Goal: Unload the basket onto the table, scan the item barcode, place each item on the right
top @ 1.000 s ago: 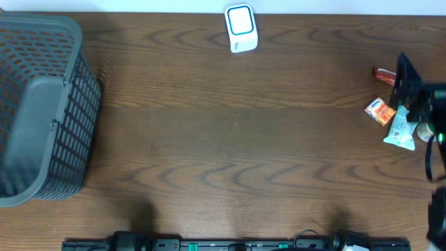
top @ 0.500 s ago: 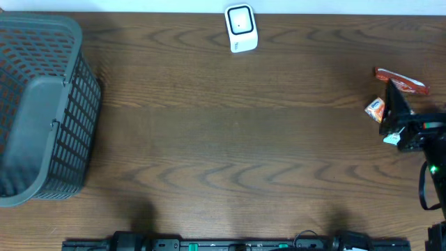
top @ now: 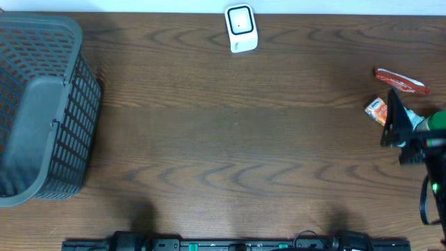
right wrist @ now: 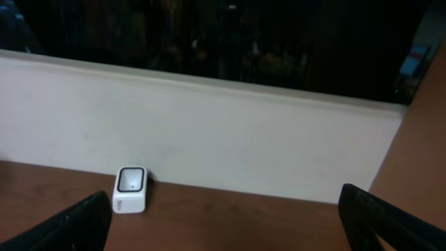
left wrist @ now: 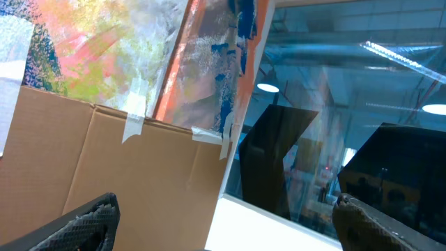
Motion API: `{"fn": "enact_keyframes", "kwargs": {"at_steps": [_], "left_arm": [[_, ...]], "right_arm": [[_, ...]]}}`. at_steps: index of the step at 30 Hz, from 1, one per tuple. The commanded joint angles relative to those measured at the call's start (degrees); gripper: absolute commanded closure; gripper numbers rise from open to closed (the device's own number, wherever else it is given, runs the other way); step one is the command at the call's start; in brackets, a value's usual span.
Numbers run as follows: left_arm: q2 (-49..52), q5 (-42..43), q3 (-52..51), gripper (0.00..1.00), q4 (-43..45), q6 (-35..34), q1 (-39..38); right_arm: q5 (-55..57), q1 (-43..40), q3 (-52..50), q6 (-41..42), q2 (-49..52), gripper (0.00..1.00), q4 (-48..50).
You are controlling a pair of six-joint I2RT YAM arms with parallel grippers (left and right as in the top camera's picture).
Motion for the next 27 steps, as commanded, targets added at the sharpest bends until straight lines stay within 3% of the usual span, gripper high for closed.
{"fn": "enact_keyframes", "kwargs": {"at_steps": [1,7,13,20,27], "left_arm": [[-0.3,-0.5,0.0,0.02,0.2,-0.3,0.2],[-0.3,-0.5,0.0,0.02,0.2,-0.3,0.2],[-0.3,-0.5,0.0,0.02,0.2,-0.3,0.2],[-0.3,-0.5,0.0,0.02,0.2,-0.3,0.2],[-0.3,-0.5,0.0,0.02,0.2,-0.3,0.2]], "right_arm": [[0.5,0.5,-3.1,-2.8,-5.5,0.01,1.5],[0.5,1.2,-16.3,-2.8,-16.1,0.01,12.6],[0.5,4.2,-35.5,-2.7,-28.9,0.01,29.8],[1.4,4.6,-57.8,5.1,-39.0,0.01,48.9],[1.8,4.6,-69.7,6.0,-41.4,0.01,54.4]]}}
